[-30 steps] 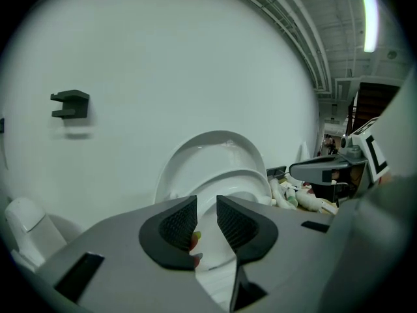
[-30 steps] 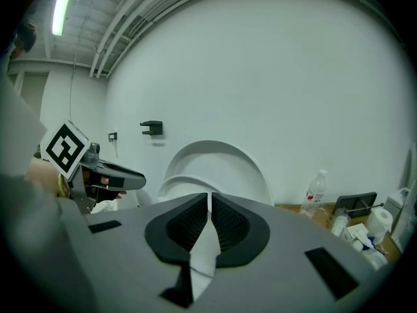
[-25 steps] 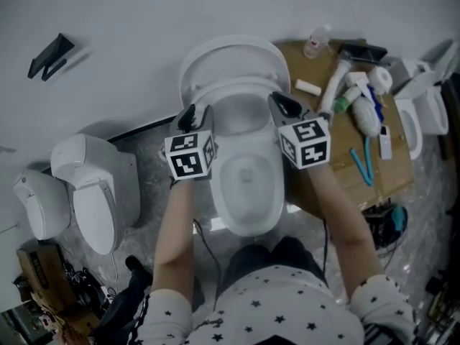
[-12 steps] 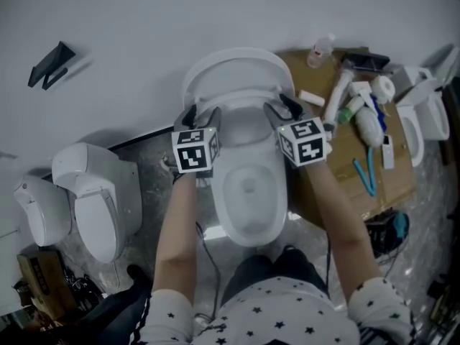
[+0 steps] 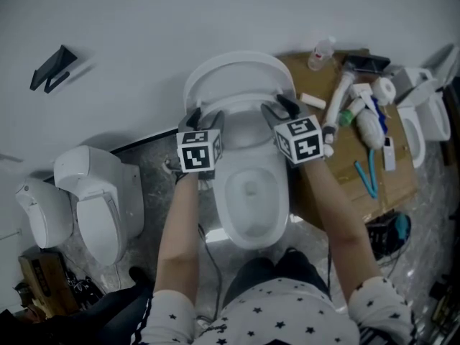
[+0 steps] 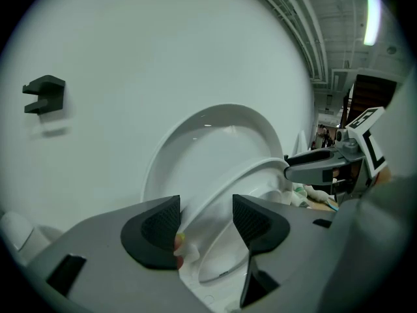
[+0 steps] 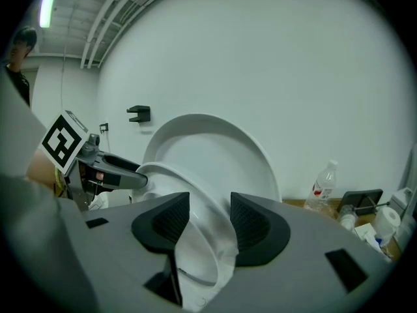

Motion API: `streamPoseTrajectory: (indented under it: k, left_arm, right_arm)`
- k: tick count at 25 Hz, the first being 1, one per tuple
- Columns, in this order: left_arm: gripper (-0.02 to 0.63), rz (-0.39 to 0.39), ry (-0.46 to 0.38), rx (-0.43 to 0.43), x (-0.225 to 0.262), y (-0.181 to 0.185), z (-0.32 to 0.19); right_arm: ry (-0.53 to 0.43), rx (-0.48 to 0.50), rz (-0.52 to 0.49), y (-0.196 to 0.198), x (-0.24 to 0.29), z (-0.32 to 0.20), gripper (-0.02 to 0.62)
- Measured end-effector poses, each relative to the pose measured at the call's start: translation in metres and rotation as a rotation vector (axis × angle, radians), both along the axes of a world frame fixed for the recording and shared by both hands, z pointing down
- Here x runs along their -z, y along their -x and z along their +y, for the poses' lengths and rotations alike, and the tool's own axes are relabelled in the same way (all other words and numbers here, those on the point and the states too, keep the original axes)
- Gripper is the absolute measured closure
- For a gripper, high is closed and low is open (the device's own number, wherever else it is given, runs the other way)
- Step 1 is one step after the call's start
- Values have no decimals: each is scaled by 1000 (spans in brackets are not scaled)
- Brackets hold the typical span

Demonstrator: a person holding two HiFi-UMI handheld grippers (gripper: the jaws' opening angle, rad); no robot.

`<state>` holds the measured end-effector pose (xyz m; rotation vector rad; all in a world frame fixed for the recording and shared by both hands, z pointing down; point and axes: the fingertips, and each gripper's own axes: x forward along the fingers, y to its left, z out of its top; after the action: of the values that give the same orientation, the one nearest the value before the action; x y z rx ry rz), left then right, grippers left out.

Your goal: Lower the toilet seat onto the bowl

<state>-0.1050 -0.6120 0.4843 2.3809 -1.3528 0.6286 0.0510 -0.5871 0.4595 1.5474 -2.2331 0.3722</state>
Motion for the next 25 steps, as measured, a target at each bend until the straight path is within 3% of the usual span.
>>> streamPoseTrajectory:
  k: [25]
  left_arm:
    - [370,50,26,50,5,9,39]
  right_arm:
    - [14,-39,-27,-1,4,39,411]
